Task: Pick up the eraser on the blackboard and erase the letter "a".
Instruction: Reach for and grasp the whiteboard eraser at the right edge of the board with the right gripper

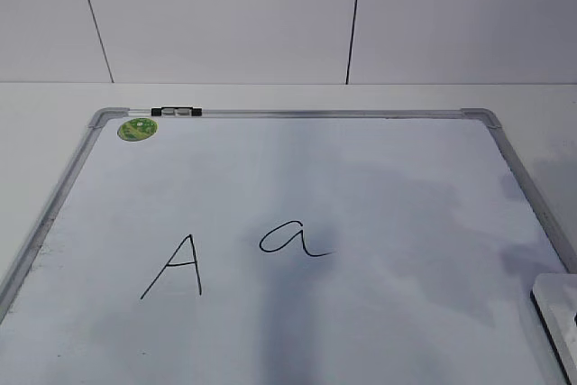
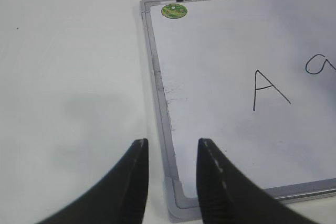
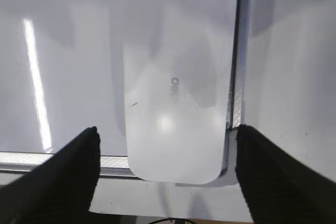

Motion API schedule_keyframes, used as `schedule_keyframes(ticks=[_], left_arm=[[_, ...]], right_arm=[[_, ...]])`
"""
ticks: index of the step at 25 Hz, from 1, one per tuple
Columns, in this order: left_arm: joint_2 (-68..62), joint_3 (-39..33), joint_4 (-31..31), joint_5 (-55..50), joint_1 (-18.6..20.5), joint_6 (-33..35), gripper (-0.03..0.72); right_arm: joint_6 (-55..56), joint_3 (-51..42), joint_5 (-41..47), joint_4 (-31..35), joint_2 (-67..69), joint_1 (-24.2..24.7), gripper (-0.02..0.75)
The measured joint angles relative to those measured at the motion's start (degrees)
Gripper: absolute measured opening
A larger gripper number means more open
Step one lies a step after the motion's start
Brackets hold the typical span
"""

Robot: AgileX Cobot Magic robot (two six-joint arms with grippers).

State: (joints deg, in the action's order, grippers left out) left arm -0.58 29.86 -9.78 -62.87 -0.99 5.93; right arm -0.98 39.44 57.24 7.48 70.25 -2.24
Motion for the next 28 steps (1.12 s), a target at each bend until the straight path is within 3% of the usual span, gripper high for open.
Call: schedule_keyframes(ticks=[28], left_arm=[[0.0,0.0,0.0,0.0,0.0,0.0,0.235]], right_arm=[[-0.65,0.0,-6.72,-0.82,8.93,-0.23,0.634]])
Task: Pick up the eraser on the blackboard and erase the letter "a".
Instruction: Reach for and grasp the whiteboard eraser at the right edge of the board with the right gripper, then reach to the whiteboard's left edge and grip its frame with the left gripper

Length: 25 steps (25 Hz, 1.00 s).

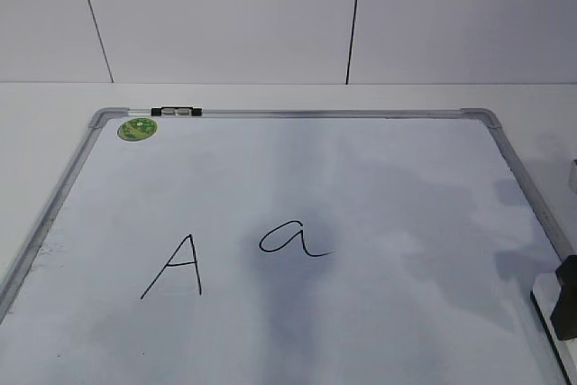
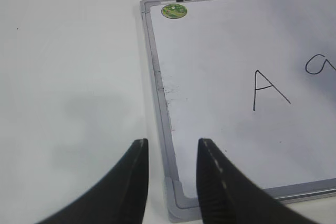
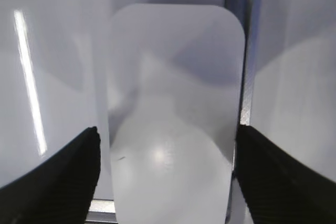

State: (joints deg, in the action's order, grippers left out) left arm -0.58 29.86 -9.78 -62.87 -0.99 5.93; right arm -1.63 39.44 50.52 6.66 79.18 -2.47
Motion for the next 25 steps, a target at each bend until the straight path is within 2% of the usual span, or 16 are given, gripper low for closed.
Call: schedule_keyframes(ticks=[25], left_arm=[[0.0,0.0,0.0,0.0,0.0,0.0,0.235]], right_arm=[[-0.57,0.05,-0.51,0.44,4.47,0.0,0.629]])
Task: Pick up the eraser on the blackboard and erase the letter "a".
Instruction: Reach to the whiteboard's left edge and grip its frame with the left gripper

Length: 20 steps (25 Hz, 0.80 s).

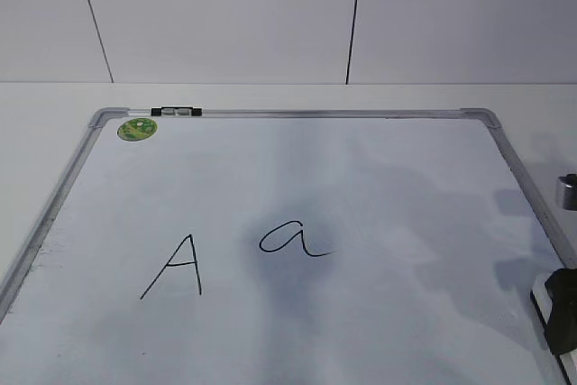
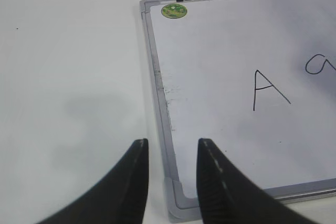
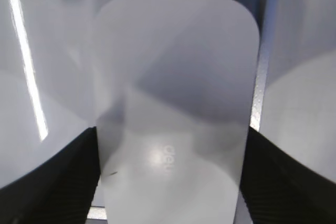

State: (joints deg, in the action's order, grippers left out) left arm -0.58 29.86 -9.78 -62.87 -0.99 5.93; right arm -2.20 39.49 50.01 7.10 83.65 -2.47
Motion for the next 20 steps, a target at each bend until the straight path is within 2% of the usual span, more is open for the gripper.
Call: schedule_keyframes(ticks=[6,12,20], left_arm=[[0.0,0.0,0.0,0.0,0.0,0.0,0.235],[0.0,0.0,0.0,0.0,0.0,0.0,0.235],[0.0,0.0,0.0,0.0,0.0,0.0,0.235]], right_arm=[[0.0,0.0,-0.42,0.26,0.22,0.0,0.629],[-0.02,0.0,-0.46,0.26,0.35,0.0,0.578],[-0.13,0.0,-0.55,0.26,0.35,0.0,0.573]])
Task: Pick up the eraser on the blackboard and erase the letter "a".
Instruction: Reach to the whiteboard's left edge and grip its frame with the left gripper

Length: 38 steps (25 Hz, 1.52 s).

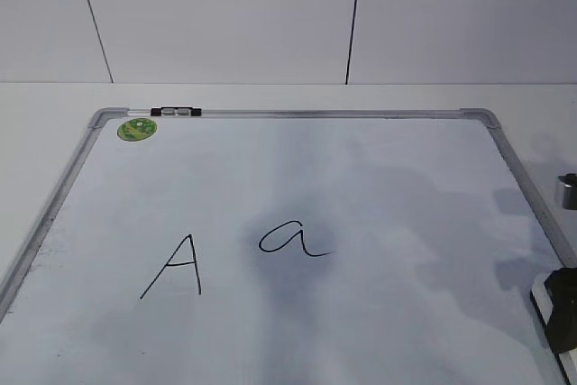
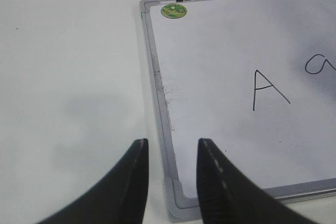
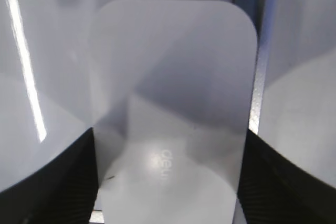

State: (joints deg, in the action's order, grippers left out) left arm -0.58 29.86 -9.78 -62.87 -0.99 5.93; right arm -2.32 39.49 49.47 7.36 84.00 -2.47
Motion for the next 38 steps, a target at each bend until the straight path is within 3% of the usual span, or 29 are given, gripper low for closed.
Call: schedule_keyframes(ticks=[12,20,38], left_arm=[[0.0,0.0,0.0,0.0,0.0,0.0,0.235],[0.0,0.0,0.0,0.0,0.0,0.0,0.235],[0.0,0.0,0.0,0.0,0.0,0.0,0.235]], right_arm=[[-0.59,0.0,-0.91,0.0,-0.4,0.0,0.573],[-1.1,0.0,-2.69,0.7,-7.84,0.0,0.573],[-1.22,3.17,12.52,3.87,-15.73,0.0,0.572]])
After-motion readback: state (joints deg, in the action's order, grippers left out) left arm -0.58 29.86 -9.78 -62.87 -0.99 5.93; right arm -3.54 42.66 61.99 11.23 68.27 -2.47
